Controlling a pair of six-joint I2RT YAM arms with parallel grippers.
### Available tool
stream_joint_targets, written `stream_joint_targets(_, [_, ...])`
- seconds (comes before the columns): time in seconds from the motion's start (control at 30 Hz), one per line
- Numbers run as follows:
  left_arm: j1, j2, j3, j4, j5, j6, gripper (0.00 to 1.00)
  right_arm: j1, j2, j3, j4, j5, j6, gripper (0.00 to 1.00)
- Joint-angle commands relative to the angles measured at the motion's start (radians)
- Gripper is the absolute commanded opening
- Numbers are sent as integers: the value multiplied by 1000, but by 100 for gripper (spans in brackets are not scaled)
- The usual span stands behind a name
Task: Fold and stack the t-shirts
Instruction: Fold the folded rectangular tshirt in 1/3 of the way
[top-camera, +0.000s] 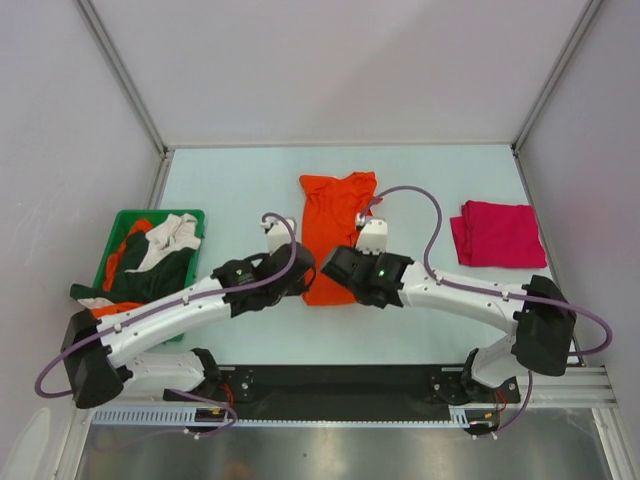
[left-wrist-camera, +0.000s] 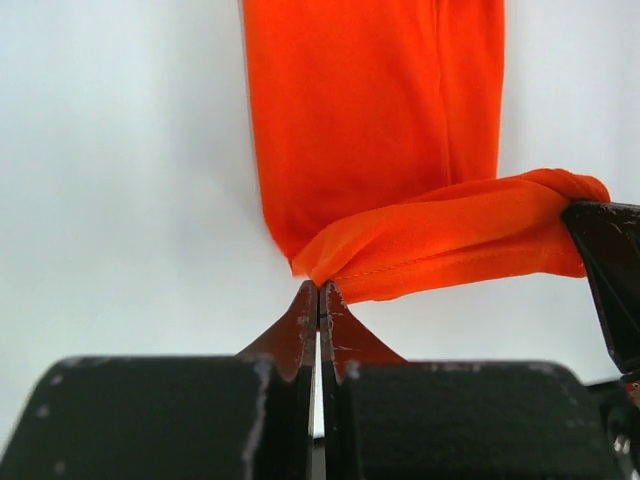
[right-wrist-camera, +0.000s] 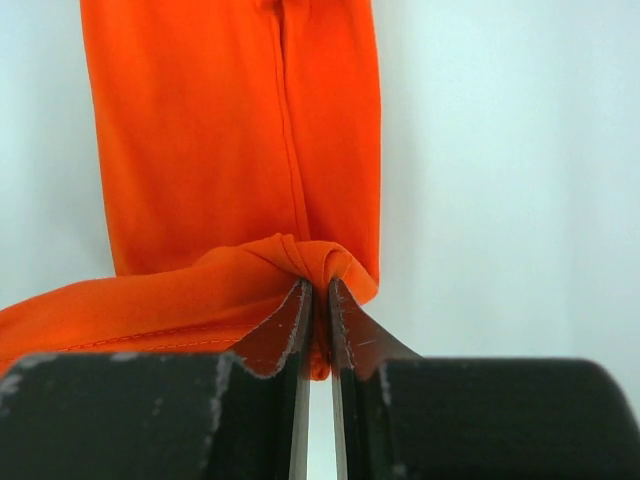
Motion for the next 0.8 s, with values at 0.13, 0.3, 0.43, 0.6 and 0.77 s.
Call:
stream_joint_targets(0.13, [167,151,135,127,14,223,0,-205,66,49,192,-41,-271,0])
stream_joint_targets(0.3, [236,247,186,176,48,255,0,-277,130,58,264,-92,-327,0])
stream_joint_targets(0.43, [302,340,230,210,77,274,0,-338,193,86,318,-129,-355,0])
stream_joint_targets(0.6, [339,431,293,220,88,292,0,-371,273,130,342,-164,-381,0])
stream_joint_targets(0.77, [367,530,335,234,103,292,0,-411,330,150,378,-199,-401,0])
